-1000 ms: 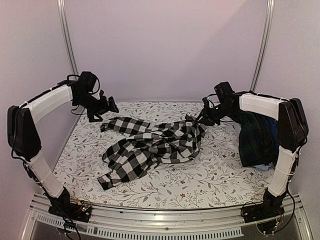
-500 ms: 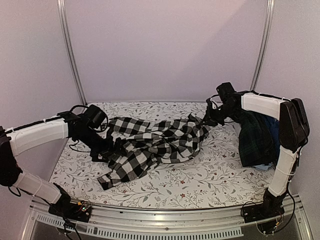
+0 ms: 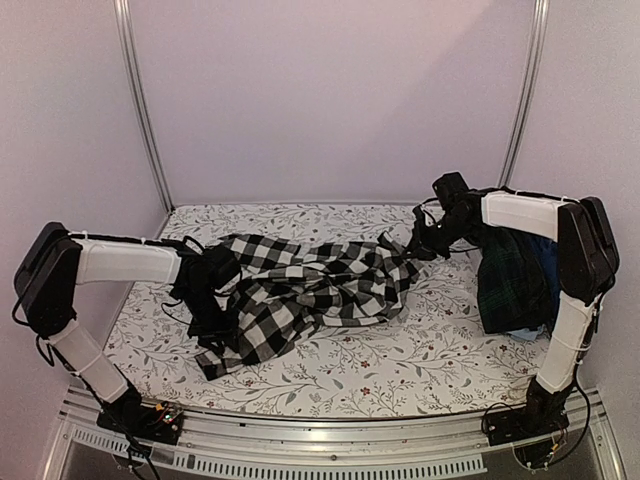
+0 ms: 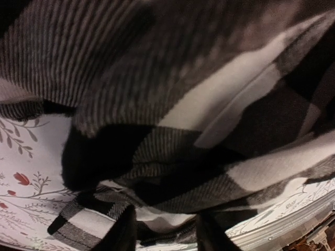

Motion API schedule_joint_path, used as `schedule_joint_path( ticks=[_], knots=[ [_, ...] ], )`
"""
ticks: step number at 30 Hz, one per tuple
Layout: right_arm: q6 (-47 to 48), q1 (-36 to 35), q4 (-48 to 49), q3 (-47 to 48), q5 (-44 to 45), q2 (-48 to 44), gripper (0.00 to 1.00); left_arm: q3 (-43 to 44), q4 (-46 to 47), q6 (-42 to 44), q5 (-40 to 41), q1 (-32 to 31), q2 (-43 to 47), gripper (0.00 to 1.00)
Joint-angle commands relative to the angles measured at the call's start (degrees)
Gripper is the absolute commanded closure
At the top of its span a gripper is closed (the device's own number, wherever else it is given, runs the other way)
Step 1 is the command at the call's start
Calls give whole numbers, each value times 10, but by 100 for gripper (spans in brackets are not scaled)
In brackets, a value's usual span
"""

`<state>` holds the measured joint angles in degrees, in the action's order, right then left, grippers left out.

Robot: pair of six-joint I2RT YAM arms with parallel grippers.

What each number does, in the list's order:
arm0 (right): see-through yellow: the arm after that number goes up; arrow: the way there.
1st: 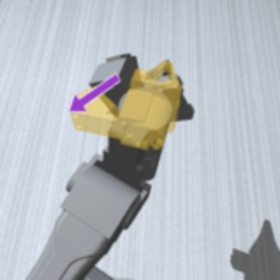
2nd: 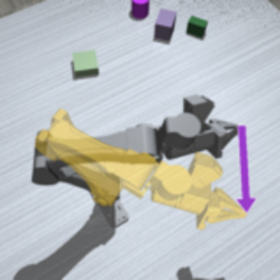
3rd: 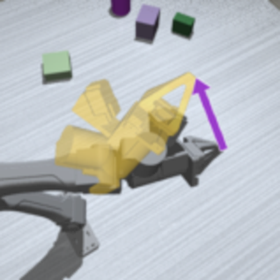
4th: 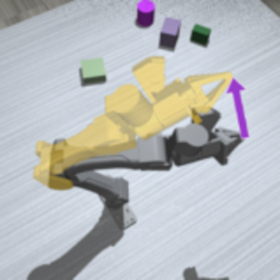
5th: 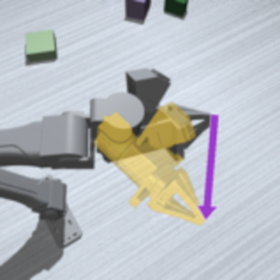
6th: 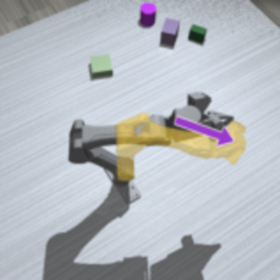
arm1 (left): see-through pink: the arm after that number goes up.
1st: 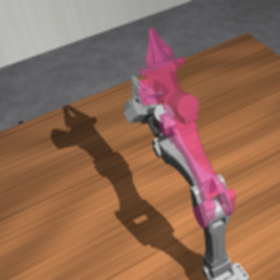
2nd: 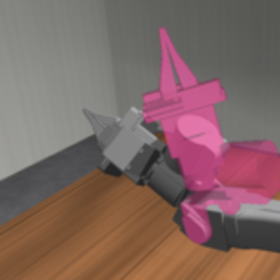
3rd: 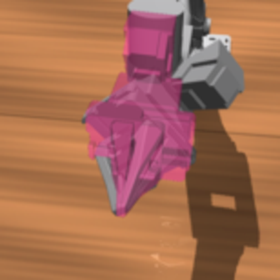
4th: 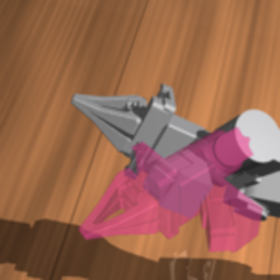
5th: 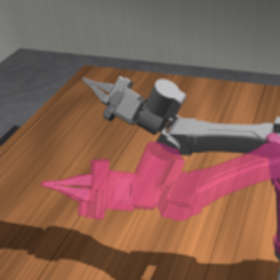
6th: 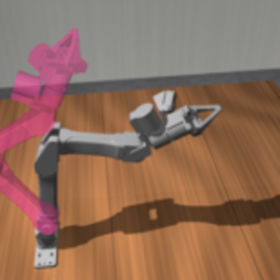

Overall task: Fold and stack the mixed laundry pile
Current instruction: Adjust the crumpled shirt at the center of the board.

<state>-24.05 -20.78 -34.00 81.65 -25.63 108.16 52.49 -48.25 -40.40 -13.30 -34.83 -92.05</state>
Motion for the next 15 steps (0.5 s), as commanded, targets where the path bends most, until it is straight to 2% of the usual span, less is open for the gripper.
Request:
schedule_joint_path(
  ticks=[1, 3, 6, 8, 12, 15],
  knots=[
    [-3, 1, 13, -14, -2, -21, 100, -14, -3, 0, 21, 28, 7, 87],
    [-7, 1, 21, -18, -3, -22, 100, -7, 2, 6, 11, 81, 26, 100],
    [-21, 0, 36, -18, -12, -15, 100, 40, 4, 18, 3, 164, 56, 100],
    [-35, -1, 50, -12, -23, -8, 100, 114, -10, 30, 14, 193, 58, 100],
    [-61, -3, 74, 6, -40, 6, 100, 244, -24, 75, -9, 197, 50, 100],
    [-70, -3, 77, 18, -42, 16, 100, 336, -38, 144, -31, 124, 45, 100]
  ],
)
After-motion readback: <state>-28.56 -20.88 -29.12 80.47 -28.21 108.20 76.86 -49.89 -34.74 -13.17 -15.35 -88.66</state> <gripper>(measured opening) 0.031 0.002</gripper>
